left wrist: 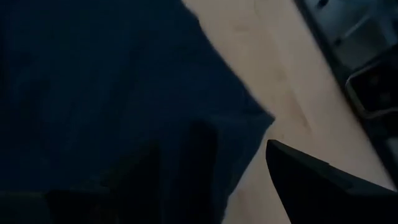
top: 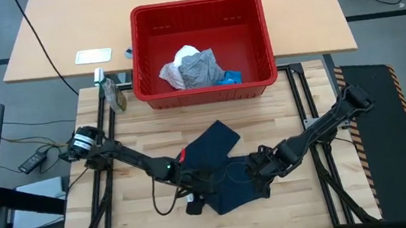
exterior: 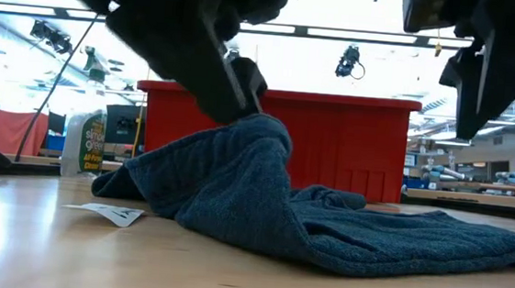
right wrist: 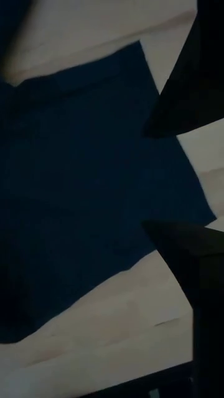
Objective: Fold laundry
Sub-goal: Fold the dark blue shorts
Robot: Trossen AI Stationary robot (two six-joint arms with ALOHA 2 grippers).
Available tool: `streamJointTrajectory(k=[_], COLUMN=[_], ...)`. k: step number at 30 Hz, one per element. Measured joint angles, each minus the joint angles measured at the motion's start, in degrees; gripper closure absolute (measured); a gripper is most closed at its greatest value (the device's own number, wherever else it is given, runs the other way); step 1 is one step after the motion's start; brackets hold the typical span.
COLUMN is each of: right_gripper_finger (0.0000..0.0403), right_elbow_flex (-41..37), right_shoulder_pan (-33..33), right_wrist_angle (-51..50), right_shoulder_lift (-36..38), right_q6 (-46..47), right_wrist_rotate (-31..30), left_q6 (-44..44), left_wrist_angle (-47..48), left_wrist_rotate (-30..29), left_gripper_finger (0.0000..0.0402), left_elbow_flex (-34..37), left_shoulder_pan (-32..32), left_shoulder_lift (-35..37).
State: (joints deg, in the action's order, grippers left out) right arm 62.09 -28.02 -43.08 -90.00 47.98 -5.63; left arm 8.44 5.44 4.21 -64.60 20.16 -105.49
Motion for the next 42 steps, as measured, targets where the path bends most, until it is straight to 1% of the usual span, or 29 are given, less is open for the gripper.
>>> streamJointTrajectory(k=[3, 7, 11, 14, 17, 21, 24, 26, 28, 32, 33, 34, 36, 39, 42], right_gripper_finger=[0.017, 0.017, 0.017, 0.017, 0.017, 0.017, 0.017, 0.0171, 0.0174, 0.0178, 0.0178, 0.0178, 0.0175, 0.0174, 0.0176], right_elbow_flex=[-1.52, -2.65, -2.65, -2.65, -2.65, -2.65, -2.65, -2.65, -2.65, -2.65, -2.65, -2.64, -2.61, -2.61, -2.61], right_shoulder_pan=[0.03, -0.34, -0.92, -1.24, -1.3, -1.55, -1.65, -1.65, -1.65, -2.75, -3.39, -4.15, -5.57, -7.99, -9.53], right_wrist_angle=[3.39, 5.19, 5.38, 5.23, 4.88, 4.69, 4.55, 4.43, 4.43, 6.06, 6.64, 7.18, 7.31, 7.56, 7.97], right_shoulder_lift=[0.0, -0.02, 0.0, 0.0, 0.0, 0.0, 0.0, 0.0, 0.0, 0.0, 0.0, -0.01, -0.4, -1.93, -4.39], right_q6=[1.25, 3.42, 3.53, 4.18, 4.99, 5.03, 5.34, 5.94, 6.07, 5.46, 4.24, 2.95, -0.15, -5.55, -9.06], right_wrist_rotate=[0.57, 1.2, 1.21, 1.23, 1.88, 2.36, 2.72, 3.24, 3.59, 3.47, 3.33, 3.32, 3.17, 1.81, 1.88], left_q6=[-2.02, -4.72, -8.86, -9.94, -9.91, -9.52, -9.53, -8.95, -7.2, 0.1, 1.84, 2.94, 4.29, 4.49, 4.99], left_wrist_angle=[-0.1, -1.78, -6.72, -10.05, -9.08, -8.27, -7.64, -7.4, -7.33, -6.83, -6.12, -5.43, -3.57, -1.48, 0.89], left_wrist_rotate=[1.29, 1.88, 2.09, 4.29, 7.32, 7.58, 7.66, 7.66, 8.44, 14.9, 15.76, 16.01, 14.44, 9.02, 4.94], left_gripper_finger=[0.0107, 0.0111, 0.0136, 0.0159, 0.0176, 0.0193, 0.0212, 0.0235, 0.0266, 0.0348, 0.0371, 0.0384, 0.0389, 0.0388, 0.0388], left_elbow_flex=[0.0, 0.09, 0.06, -0.04, 0.04, 0.04, 0.04, 0.04, 0.04, 0.04, 0.04, 0.04, 0.06, 0.07, 0.07], left_shoulder_pan=[-0.29, -0.45, -0.81, -1.45, -1.93, -1.96, -1.96, -1.98, -1.98, -1.71, -1.46, -1.08, -0.11, 1.97, 4.31], left_shoulder_lift=[-0.67, -1.62, -2.34, -3.86, -5.24, -5.55, -5.55, -5.55, -5.55, -5.19, -4.86, -4.54, -3.61, -1.41, 0.2])
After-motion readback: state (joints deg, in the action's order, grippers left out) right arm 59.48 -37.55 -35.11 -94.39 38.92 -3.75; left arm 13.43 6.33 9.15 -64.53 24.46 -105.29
